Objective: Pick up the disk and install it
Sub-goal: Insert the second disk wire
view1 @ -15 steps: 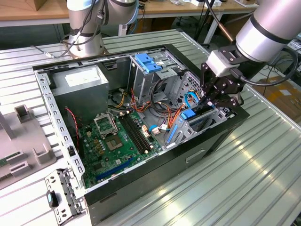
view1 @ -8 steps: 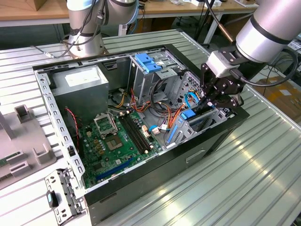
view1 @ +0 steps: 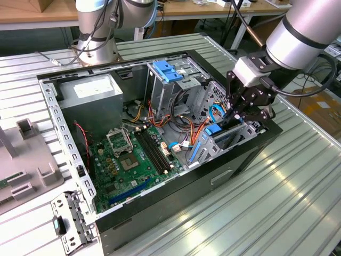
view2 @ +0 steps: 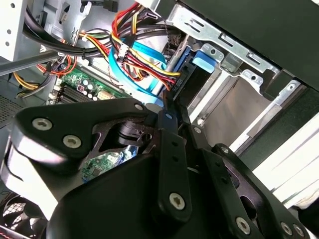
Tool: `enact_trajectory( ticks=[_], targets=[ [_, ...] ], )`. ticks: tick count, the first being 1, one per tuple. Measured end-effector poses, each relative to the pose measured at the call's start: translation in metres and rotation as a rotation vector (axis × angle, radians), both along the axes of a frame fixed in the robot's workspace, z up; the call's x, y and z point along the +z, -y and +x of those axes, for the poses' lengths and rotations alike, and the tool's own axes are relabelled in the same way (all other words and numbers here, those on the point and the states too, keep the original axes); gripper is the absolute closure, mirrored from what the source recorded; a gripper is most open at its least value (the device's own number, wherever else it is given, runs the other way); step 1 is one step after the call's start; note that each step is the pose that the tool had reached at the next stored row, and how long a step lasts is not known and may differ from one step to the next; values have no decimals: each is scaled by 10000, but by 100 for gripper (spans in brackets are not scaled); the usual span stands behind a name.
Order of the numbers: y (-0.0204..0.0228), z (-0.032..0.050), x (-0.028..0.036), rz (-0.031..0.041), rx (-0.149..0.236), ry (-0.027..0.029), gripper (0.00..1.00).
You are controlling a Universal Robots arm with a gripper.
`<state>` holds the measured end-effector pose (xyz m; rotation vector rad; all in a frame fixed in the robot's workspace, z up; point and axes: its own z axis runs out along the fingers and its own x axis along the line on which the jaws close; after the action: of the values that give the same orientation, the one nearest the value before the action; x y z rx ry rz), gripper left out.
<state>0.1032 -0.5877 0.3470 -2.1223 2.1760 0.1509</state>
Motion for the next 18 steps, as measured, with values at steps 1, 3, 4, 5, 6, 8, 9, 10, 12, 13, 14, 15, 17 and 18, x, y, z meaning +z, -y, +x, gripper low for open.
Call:
enact_trajectory(
  ticks=[1, 3, 4, 5, 6, 8, 9, 10, 12, 13, 14, 15, 17, 18],
  targets=[
    [-6, 0, 0, 0, 16, 0, 84],
    [-13, 0, 0, 1, 34, 0, 84],
    [-27, 0, 0, 0, 46, 0, 84],
    [-33, 0, 2, 2, 63, 0, 84],
    [-33, 0, 3, 2, 68, 0, 84],
    [-34, 0, 8, 32, 74, 0, 84],
    [-34, -1, 7, 52, 74, 0, 84],
    [-31, 0, 7, 72, 74, 0, 84],
    [-22, 0, 7, 113, 75, 0, 84],
    [-17, 1, 6, 130, 75, 0, 84],
    [-12, 3, 6, 144, 75, -1, 84],
    [-2, 6, 5, 156, 76, -1, 84],
    [22, 7, 5, 170, 75, -1, 84],
    [24, 7, 5, 175, 75, -1, 84]
  ],
)
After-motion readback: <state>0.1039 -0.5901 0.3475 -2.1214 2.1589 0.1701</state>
